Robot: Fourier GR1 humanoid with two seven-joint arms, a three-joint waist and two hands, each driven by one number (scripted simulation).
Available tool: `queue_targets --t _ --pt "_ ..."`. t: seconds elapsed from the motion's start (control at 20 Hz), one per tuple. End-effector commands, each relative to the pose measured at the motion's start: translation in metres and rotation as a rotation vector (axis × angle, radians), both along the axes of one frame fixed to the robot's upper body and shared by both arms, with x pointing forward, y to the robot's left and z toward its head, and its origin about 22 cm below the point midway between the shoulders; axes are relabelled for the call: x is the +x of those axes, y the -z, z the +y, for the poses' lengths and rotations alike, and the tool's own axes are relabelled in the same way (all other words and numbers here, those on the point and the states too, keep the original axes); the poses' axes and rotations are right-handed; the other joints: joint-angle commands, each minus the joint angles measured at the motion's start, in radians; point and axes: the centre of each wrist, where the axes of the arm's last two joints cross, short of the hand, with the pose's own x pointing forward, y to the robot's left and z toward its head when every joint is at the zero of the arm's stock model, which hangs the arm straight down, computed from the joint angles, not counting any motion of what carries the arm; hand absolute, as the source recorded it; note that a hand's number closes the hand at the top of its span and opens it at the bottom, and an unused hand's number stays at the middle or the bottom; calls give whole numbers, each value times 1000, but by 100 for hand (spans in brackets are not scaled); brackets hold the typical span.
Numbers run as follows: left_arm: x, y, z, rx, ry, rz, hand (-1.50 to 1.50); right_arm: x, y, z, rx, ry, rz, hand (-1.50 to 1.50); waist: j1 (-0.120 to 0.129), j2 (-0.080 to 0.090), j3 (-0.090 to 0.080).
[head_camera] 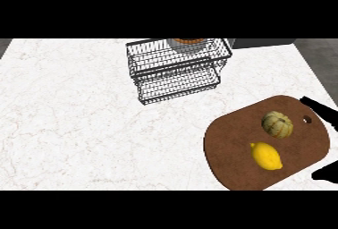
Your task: Pick the squash from the cutting board and place it in the tiered basket
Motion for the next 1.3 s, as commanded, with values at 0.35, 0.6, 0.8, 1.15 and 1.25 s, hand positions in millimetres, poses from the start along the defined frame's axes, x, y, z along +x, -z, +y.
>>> queue_targets --t 0.35,0.6,0.8,1.15,1.25 --pt "109 -44 12 78 57 -579 0 -2 20 11 26 43 -29 -150 -1 0 7" --pt "112 -43 8 64 65 -583 0 -2 33 13 40 82 -21 -150 9 6 7" --pt "115 -44 10 62 67 -575 0 -1 38 16 40 90 -18 -150 12 9 6" --pt "116 -43 2 49 97 -585 0 2 51 17 55 114 -13 -150 30 11 7" --pt "119 -45 5 47 91 -591 0 2 55 17 49 108 -5 -150 30 13 8"
